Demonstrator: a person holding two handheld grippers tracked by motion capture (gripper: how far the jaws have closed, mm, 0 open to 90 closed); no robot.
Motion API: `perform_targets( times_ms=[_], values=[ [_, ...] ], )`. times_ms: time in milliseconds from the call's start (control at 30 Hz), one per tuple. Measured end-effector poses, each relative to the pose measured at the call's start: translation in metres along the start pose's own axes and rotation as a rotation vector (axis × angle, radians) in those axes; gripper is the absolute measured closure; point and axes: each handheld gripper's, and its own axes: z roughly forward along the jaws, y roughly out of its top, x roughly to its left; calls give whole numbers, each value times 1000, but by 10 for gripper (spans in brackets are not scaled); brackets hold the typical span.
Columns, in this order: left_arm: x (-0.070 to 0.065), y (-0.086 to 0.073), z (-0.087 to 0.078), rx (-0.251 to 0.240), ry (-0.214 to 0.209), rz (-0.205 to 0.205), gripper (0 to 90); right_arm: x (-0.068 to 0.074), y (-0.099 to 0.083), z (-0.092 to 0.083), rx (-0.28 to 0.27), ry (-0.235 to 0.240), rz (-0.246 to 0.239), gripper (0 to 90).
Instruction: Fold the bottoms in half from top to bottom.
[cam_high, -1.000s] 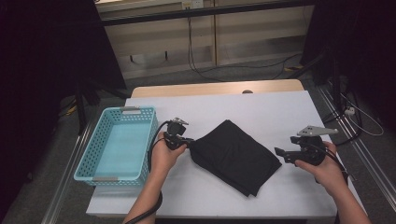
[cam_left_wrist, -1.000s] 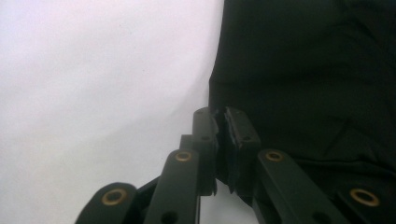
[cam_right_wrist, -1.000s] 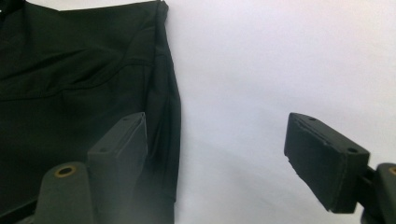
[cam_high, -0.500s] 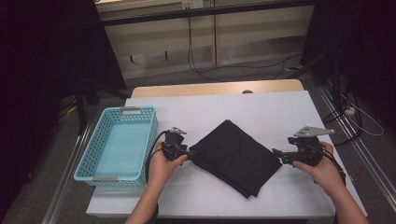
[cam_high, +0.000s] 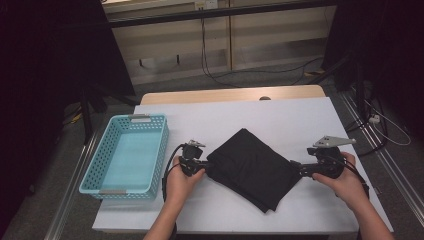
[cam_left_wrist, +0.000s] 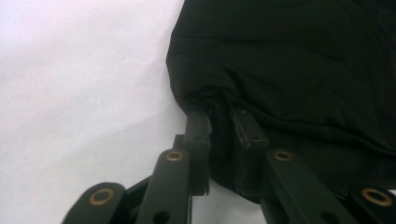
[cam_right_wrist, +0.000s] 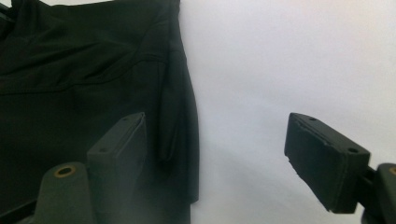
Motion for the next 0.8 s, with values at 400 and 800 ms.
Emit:
perform_targets(
  times_ms=[400, 800],
  values=[
    [17, 16, -6, -7, 2, -52, 854, -3, -1, -3, -14, 3, 1, 202],
    [43, 45, -2, 12, 46, -75, 855, -4, -1, -5, -28, 2, 9, 203]
  ],
)
